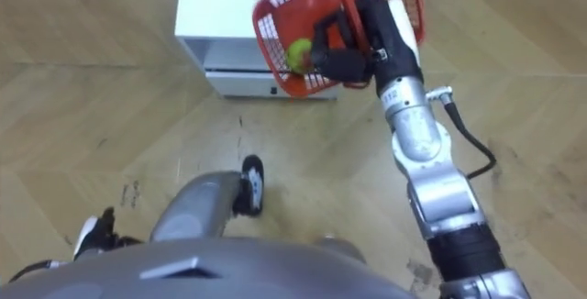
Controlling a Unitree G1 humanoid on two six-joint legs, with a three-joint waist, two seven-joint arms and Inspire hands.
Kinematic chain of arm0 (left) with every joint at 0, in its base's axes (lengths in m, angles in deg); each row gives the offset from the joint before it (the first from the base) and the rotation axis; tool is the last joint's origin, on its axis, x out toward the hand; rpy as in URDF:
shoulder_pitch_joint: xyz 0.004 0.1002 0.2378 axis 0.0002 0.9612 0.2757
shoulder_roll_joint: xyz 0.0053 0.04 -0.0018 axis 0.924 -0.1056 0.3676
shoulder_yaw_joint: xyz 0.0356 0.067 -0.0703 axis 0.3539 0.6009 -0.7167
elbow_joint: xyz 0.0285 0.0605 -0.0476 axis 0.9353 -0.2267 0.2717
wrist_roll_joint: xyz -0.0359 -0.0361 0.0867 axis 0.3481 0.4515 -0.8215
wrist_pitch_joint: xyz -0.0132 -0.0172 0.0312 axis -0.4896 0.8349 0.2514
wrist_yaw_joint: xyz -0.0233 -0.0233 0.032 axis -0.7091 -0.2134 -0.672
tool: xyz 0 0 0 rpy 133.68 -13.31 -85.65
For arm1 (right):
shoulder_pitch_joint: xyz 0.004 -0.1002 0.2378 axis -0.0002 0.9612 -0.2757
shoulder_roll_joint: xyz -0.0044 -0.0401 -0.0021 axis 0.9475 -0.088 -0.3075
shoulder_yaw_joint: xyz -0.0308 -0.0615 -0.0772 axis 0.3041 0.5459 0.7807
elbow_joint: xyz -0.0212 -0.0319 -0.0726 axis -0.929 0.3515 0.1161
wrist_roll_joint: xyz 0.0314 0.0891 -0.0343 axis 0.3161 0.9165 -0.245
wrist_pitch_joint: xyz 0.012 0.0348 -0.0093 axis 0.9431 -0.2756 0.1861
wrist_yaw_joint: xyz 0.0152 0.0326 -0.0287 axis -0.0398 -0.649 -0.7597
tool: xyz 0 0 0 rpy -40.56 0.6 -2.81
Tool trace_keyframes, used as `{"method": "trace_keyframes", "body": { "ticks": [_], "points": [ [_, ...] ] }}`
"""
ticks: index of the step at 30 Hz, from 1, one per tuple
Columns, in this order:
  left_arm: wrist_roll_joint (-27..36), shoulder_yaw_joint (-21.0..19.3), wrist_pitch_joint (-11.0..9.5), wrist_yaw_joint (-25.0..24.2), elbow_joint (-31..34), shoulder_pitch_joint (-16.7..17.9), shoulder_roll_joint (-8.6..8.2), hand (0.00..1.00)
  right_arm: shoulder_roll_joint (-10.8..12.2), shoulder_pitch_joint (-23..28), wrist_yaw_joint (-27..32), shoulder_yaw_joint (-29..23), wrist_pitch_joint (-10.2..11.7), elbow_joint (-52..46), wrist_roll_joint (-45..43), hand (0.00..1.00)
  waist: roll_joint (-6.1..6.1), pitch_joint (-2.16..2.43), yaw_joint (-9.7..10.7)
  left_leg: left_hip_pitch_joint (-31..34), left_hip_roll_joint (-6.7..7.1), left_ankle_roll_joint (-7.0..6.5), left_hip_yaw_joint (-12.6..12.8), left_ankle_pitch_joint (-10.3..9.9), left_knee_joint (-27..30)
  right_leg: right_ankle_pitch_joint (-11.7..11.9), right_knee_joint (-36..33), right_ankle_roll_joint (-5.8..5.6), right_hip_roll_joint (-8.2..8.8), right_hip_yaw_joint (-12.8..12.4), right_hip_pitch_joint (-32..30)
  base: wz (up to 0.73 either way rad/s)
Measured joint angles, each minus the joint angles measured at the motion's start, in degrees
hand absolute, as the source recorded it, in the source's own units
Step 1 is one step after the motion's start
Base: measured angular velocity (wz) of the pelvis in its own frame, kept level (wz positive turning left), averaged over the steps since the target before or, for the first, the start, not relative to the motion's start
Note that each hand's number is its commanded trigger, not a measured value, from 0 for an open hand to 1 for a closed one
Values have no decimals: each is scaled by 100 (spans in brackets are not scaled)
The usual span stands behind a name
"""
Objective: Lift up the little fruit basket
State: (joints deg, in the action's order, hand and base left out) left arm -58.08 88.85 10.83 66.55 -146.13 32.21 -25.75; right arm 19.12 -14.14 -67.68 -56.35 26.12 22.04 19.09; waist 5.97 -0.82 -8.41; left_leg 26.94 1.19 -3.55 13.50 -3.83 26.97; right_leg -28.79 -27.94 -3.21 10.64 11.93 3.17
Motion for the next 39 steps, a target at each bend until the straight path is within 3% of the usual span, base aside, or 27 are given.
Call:
{"method": "trace_keyframes", "body": {
  "ticks": [2, 3, 4, 5, 6, 7, 8, 9, 11, 12, 14, 16, 17, 18, 19, 23, 28, 31, 36, 39],
  "points": [
    [2, -101, 53, -9, 14, -49, -18, 0, 25, -126, 19, 5, 4, -1, -12, 100, -36, 14, 54, -3, 17, -137, 199, -374, 284, 142, -801, -219, 159, -42, -193, 26],
    [2, -102, 76, -16, 15, -85, -20, 0, 23, -149, 34, 4, 5, 0, -26, 100, -19, 11, 64, -35, 79, -172, 199, -427, 301, 217, -1094, -247, 243, -58, -286, 37],
    [-2, -118, 122, -23, 23, -150, -30, 0, 21, -161, 39, 13, 8, 0, -77, 100, -11, 8, 74, -148, 189, -236, 194, -538, 310, 517, -1664, -154, 388, -89, -491, 31],
    [0, -206, 158, -20, 76, -175, -31, 0, 65, -150, 27, 29, 8, 4, -125, 100, -21, 3, 74, -326, 276, -279, 157, -637, 261, 987, -2174, -31, 490, -121, -667, 26],
    [3, -242, 174, -3, 107, -176, -28, 0, 89, -146, 9, 35, 8, 3, -127, 100, -26, 2, 80, -438, 318, -298, 139, -671, 208, 1276, -2389, 7, 515, -126, -738, 27],
    [13, -268, 230, 30, 191, -169, -19, 0, 135, -127, 0, 33, 14, 4, -87, 100, -69, 4, 101, -670, 402, -336, 22, -712, 36, 1929, -2669, 67, 533, -128, -814, 33],
    [9, -256, 260, 46, 234, -248, -16, 0, 138, -116, 0, 22, 32, 23, -66, 100, -121, -1, 167, -895, 448, -368, -133, -733, -164, 2354, -2846, 50, 515, -137, -879, 32],
    [9, -250, 262, 58, 228, -272, -18, 0, 139, -124, 1, 12, 34, 23, -67, 100, -144, -3, 158, -976, 446, -378, -173, -739, -245, 2281, -2995, 20, 516, -164, -984, 16],
    [-3, -241, 227, 100, 224, -409, -39, 0, 205, -104, -16, 14, 34, 17, -48, 100, -243, -16, 141, -1289, 411, -379, -298, -735, -523, 1591, -3119, -22, 357, -224, -1505, 10],
    [0, -237, 206, 107, 243, -421, -39, 0, 220, -82, -23, 15, 33, 16, -28, 100, -271, -18, 158, -1348, 391, -379, -334, -735, -578, 1472, -3003, -31, 298, -213, -1623, 19],
    [25, -195, 105, 111, 255, -456, -84, 0, 220, 8, -26, 10, -21, 9, -9, 100, -384, -9, 175, -1546, 292, -373, -432, -734, -775, 1225, -2006, -24, 93, -158, -1909, 15],
    [39, -188, 86, 110, 237, -449, -117, 0, 234, 20, -25, 37, -57, 9, -75, 100, -359, 6, 138, -1708, 319, -366, -391, -729, -928, 1243, -920, -47, 66, -177, -1957, 2],
    [-16, -195, 88, 110, 243, -393, -126, 0, 225, 59, -17, 48, -59, 9, -101, 100, -312, 32, 97, -1783, 362, -364, -325, -729, -961, 1420, -181, -5, 41, -203, -1922, -5],
    [-69, -213, 89, 109, 240, -362, -144, 0, 204, 91, -8, 47, -59, 14, -101, 100, -306, 40, 76, -1821, 355, -359, -276, -732, -960, 1460, 16, 1, 10, -225, -1900, -15],
    [-130, -235, 91, 111, 256, -253, -163, 0, 142, 157, 15, 68, -75, 20, -78, 100, -331, 62, 38, -1935, 294, -318, -278, -706, -1047, 1561, 260, 47, -58, -190, -1688, -26],
    [-363, -359, 165, 93, 228, 116, -90, 0, 121, 120, 57, 42, -76, 101, 139, 100, -301, 51, 49, -2306, 48, -165, -287, -693, -1361, 1795, 1072, 153, -403, -41, -1071, -5],
    [-676, -360, 259, -17, 232, 249, -105, 0, 145, 106, 101, 6, -47, 642, 44, 100, -259, 56, 36, -2366, -55, -100, -297, -731, -1362, 1871, 1444, 202, -544, 67, -811, 4],
    [-752, -357, 268, -18, 247, 233, -124, 0, 162, 66, 165, 5, -46, 1015, 127, 100, -286, 30, 44, -2279, -63, -100, -349, -731, -1360, 1871, 1435, 204, -552, 113, -881, 5],
    [-997, -358, 335, -20, 239, -34, -120, 0, 170, -430, 452, -31, -40, 1708, 34, 100, -236, 22, 79, -1798, -76, -65, -488, -709, -1352, 1917, 1393, 251, -554, 253, -1333, 14],
    [-1260, -355, 331, -65, 219, -161, -119, 0, 207, -712, 599, -26, -13, 2148, -12, 100, -174, -16, 24, -1579, -82, -35, -579, -691, -1345, 1981, 1429, 261, -559, 367, -1486, 17]
  ]
}}
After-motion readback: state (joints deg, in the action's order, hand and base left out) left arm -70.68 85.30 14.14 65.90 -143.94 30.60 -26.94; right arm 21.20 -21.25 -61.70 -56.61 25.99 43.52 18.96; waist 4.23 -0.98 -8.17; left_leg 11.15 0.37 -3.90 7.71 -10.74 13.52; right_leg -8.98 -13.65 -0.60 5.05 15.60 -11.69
